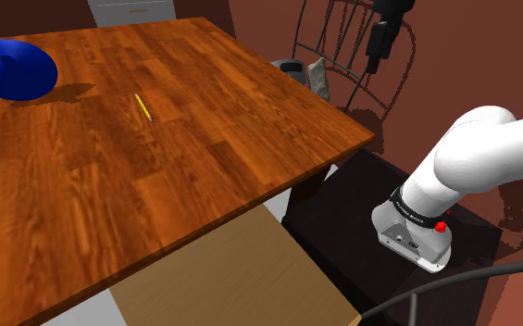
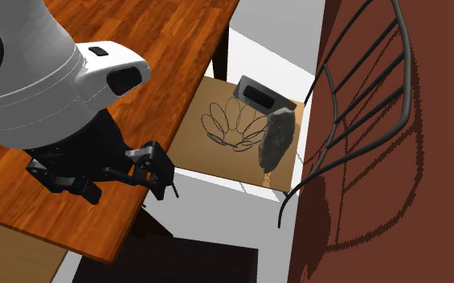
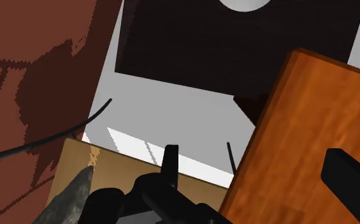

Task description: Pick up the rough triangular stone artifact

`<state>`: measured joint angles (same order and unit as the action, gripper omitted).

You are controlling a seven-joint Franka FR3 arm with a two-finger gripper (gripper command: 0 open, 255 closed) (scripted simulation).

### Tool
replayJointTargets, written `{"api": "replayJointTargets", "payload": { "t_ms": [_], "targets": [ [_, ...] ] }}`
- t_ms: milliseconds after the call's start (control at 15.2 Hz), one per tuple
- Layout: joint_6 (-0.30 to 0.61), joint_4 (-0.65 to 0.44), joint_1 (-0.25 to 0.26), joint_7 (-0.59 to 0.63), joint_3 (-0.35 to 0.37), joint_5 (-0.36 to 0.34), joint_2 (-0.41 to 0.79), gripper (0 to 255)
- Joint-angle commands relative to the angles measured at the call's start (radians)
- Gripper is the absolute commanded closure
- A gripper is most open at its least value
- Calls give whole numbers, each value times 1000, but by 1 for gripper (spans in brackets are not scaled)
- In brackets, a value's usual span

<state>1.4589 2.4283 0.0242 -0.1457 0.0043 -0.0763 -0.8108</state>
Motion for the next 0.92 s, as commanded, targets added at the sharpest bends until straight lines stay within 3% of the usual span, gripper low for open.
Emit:
{"api": "replayJointTargets", "payload": {
  "t_ms": [0,858],
  "targets": [
    [0,0,0,0,0,0,0,0],
    [284,-181,-102,45,-108,-52,455,0]
  ]
}}
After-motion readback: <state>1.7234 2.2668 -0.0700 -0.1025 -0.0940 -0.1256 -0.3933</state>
